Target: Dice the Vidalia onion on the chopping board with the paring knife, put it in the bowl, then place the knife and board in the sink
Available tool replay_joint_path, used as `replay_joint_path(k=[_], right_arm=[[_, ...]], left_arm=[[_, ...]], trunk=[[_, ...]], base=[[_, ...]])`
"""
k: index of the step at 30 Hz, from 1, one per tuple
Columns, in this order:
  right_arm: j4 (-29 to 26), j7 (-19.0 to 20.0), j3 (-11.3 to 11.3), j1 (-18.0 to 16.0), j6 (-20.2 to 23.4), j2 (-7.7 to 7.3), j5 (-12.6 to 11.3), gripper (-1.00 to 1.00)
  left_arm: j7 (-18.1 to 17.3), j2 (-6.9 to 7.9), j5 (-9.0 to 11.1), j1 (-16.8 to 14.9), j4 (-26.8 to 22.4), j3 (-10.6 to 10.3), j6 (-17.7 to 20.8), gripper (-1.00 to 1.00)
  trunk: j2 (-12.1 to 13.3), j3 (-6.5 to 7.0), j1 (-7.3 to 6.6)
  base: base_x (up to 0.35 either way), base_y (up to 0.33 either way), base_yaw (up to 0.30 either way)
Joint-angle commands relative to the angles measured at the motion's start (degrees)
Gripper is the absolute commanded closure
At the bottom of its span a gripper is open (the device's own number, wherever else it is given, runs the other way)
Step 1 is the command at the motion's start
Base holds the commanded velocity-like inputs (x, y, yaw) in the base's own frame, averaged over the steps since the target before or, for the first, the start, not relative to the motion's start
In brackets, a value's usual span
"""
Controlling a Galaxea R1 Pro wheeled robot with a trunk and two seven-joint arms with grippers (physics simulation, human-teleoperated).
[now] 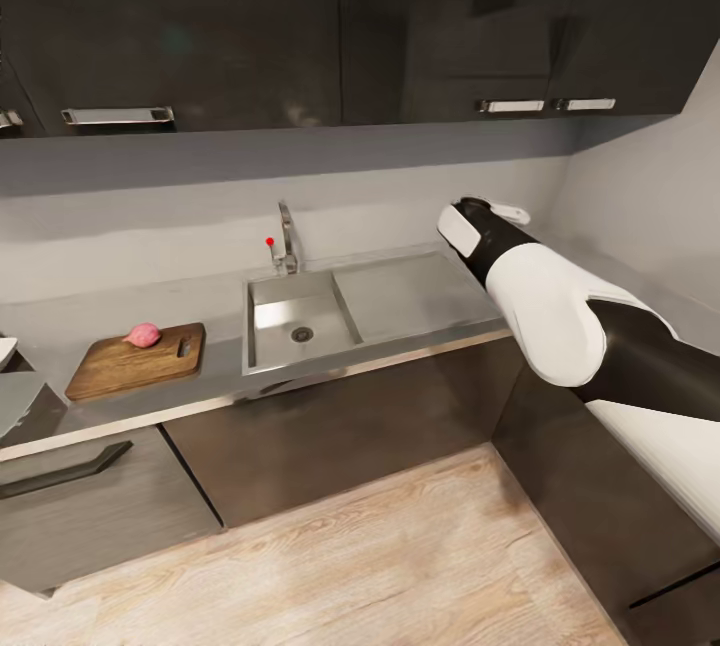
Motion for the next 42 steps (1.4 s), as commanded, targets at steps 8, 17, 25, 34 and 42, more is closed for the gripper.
replay_joint_path(k=[8,17,25,34,42], right_arm=[[0.99,-0.50,0.06,-0.04,-0.43,-0.52,-0.50,-1.00],[2.65,-0.45,0.08,-0.04,-0.63,-3.57,-3.75,-1.00],[3.25,-0.40,0.09,-0.04,-0.96,-5.25,-6.04,-1.00],[3.85,-0.40,0.09,-0.04,-0.95,-5.45,-6.23,-1.00],[4.57,-0.28,0.09,-0.04,-0.97,-5.53,-6.30,-1.00]], left_arm=[[0.51,0.05,0.13,-0.04,-0.09,-0.52,-0.06,-1.00],[0.51,0.05,0.13,-0.04,-0.09,-0.52,-0.07,-1.00],[0.43,0.12,0.12,-0.04,-0.09,-0.65,-0.14,-1.00],[0.42,0.14,0.12,-0.04,-0.09,-0.72,-0.13,-1.00],[0.42,0.11,0.12,-0.04,-0.09,-0.70,-0.12,-1.00]], trunk=[[-0.12,-0.12,0.03],[-0.12,-0.12,0.03],[-0.12,-0.12,0.03],[-0.12,-0.12,0.03],[-0.12,-0.12,0.03]], base=[[0.046,-0.065,0.004],[0.158,-0.224,0.000],[0.028,-0.050,0.000],[0.002,-0.003,0.000],[0.000,0.000,0.000]])
